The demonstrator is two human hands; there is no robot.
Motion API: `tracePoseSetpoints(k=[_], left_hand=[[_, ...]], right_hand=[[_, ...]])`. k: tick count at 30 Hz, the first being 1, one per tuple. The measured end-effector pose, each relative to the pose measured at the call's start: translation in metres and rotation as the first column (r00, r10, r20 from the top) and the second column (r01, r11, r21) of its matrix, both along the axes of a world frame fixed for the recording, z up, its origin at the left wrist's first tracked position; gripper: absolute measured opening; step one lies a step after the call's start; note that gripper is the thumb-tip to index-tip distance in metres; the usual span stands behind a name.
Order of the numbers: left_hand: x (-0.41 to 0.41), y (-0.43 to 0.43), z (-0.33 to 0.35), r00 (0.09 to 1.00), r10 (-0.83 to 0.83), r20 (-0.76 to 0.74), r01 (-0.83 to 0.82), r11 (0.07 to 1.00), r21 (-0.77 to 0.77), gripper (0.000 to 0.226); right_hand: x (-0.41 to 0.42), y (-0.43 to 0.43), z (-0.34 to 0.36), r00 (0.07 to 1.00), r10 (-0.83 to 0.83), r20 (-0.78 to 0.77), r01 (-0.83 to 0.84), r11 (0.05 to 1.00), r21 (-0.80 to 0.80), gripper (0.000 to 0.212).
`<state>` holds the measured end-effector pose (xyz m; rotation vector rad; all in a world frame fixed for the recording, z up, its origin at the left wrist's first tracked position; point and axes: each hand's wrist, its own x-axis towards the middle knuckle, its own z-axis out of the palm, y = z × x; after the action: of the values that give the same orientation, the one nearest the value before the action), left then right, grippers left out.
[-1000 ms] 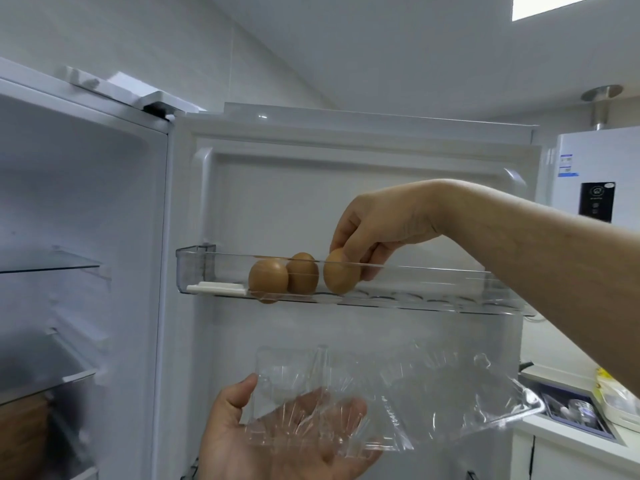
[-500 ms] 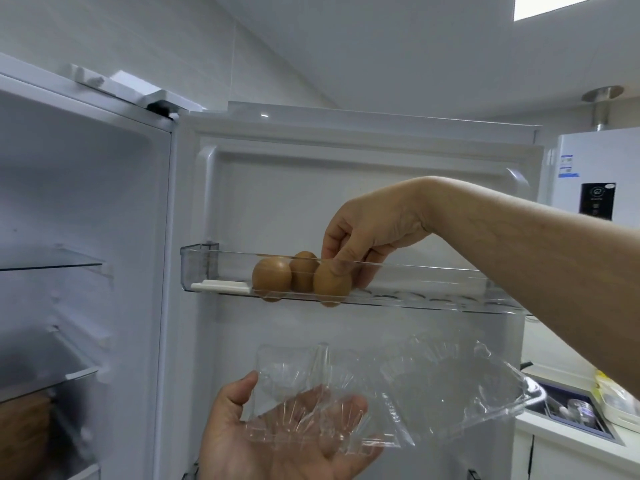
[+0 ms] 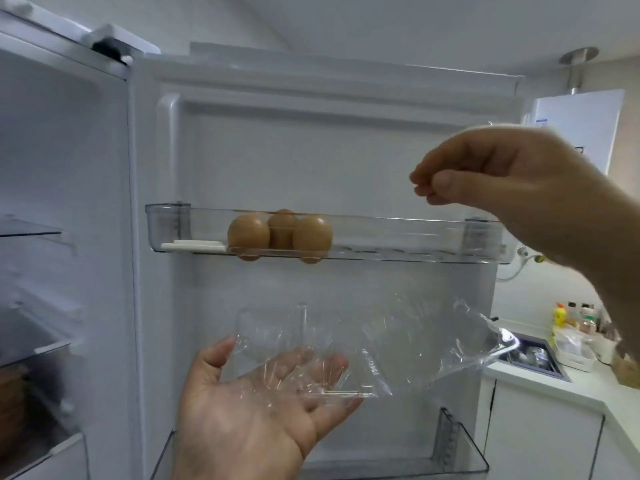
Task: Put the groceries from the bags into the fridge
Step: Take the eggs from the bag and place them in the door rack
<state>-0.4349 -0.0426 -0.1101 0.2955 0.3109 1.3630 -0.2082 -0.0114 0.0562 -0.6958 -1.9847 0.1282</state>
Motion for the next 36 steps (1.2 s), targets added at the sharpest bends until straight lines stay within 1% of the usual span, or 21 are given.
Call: tracePoseSetpoints(k=[2, 3, 6, 8, 9, 10, 11, 12, 13, 15, 17, 19, 20, 21, 23, 24, 26, 28, 30, 34, 36], left_hand=[[-0.001, -0.001, 0.001, 0.999, -0.004, 0.035, 0.004, 1.0, 0.004, 0.088], [-0.001, -0.001, -0.002, 0.999, -0.014, 0.033, 0.014, 1.0, 0.024, 0.093], [0.002, 0.003, -0.013, 0.998, -0.068, 0.019, 0.067, 0.996, 0.052, 0.104], [0.008, 0.001, -0.018, 0.996, -0.092, -0.021, 0.093, 0.995, 0.044, 0.109], [0.011, 0.001, -0.019, 0.994, -0.106, -0.028, 0.106, 0.994, 0.028, 0.11], [0.014, 0.001, -0.021, 0.992, -0.118, -0.034, 0.119, 0.993, 0.013, 0.111], [0.017, 0.0, -0.021, 0.991, -0.13, -0.032, 0.131, 0.991, 0.002, 0.111], [0.021, -0.001, -0.021, 0.99, -0.137, -0.035, 0.137, 0.991, -0.012, 0.111], [0.025, -0.002, -0.021, 0.989, -0.144, -0.028, 0.144, 0.989, -0.02, 0.108], [0.034, -0.006, -0.019, 0.984, -0.174, -0.027, 0.173, 0.984, -0.039, 0.089], [0.045, -0.012, -0.018, 0.973, -0.228, -0.025, 0.226, 0.972, -0.061, 0.071], [0.056, -0.016, -0.021, 0.945, -0.326, -0.017, 0.325, 0.944, -0.066, 0.073], [0.061, -0.017, -0.023, 0.928, -0.371, -0.025, 0.368, 0.927, -0.074, 0.078], [0.067, -0.017, -0.026, 0.911, -0.411, -0.045, 0.406, 0.91, -0.081, 0.081], [0.08, -0.017, -0.035, 0.865, -0.491, -0.102, 0.486, 0.871, -0.076, 0.075], [0.087, -0.016, -0.038, 0.838, -0.528, -0.134, 0.525, 0.849, -0.06, 0.078], [0.103, -0.015, -0.047, 0.809, -0.559, -0.182, 0.561, 0.827, -0.048, 0.093], [0.12, -0.015, -0.053, 0.803, -0.566, -0.187, 0.571, 0.82, -0.027, 0.098], [0.14, -0.014, -0.055, 0.793, -0.575, -0.202, 0.585, 0.811, -0.012, 0.097], [0.18, -0.01, -0.059, 0.733, -0.576, -0.362, 0.601, 0.798, -0.051, 0.076], [0.205, -0.01, -0.062, 0.714, -0.56, -0.421, 0.602, 0.797, -0.04, 0.08]], right_hand=[[0.026, -0.017, -0.045, 0.971, 0.062, -0.23, -0.05, 0.997, 0.058, 0.014], [0.037, -0.021, -0.071, 0.946, 0.029, -0.322, -0.016, 0.999, 0.045, 0.012], [0.056, -0.023, -0.142, 0.839, -0.149, -0.523, 0.085, 0.986, -0.146, 0.023], [0.056, -0.022, -0.17, 0.798, -0.206, -0.566, 0.005, 0.942, -0.336, 0.013], [0.054, -0.023, -0.178, 0.782, -0.213, -0.585, -0.079, 0.897, -0.434, 0.028], [0.052, -0.023, -0.184, 0.752, -0.223, -0.62, -0.172, 0.842, -0.511, 0.049], [0.051, -0.025, -0.189, 0.722, -0.228, -0.653, -0.252, 0.793, -0.555, 0.072], [0.048, -0.028, -0.191, 0.683, -0.235, -0.692, -0.32, 0.755, -0.572, 0.088], [0.046, -0.032, -0.192, 0.655, -0.204, -0.728, -0.388, 0.736, -0.555, 0.094], [0.046, -0.039, -0.194, 0.589, -0.151, -0.794, -0.472, 0.732, -0.491, 0.103], [0.046, -0.043, -0.19, 0.578, -0.157, -0.801, -0.444, 0.763, -0.47, 0.112], [0.048, -0.048, -0.187, 0.561, -0.224, -0.797, -0.39, 0.778, -0.493, 0.128], [0.05, -0.052, -0.188, 0.55, -0.238, -0.801, -0.367, 0.792, -0.488, 0.131], [0.051, -0.056, -0.191, 0.577, -0.21, -0.789, -0.338, 0.818, -0.465, 0.125], [0.051, -0.07, -0.201, 0.709, -0.151, -0.689, -0.242, 0.865, -0.439, 0.095], [0.053, -0.078, -0.208, 0.763, -0.173, -0.623, -0.174, 0.873, -0.455, 0.084], [0.058, -0.086, -0.221, 0.825, -0.259, -0.502, -0.027, 0.87, -0.493, 0.076], [0.067, -0.091, -0.229, 0.848, -0.303, -0.436, 0.064, 0.873, -0.483, 0.071], [0.079, -0.096, -0.234, 0.835, -0.337, -0.436, 0.108, 0.876, -0.469, 0.067], [0.119, -0.108, -0.24, 0.806, -0.458, -0.375, 0.272, 0.849, -0.453, 0.068], [0.14, -0.114, -0.242, 0.791, -0.509, -0.341, 0.34, 0.828, -0.446, 0.067]])
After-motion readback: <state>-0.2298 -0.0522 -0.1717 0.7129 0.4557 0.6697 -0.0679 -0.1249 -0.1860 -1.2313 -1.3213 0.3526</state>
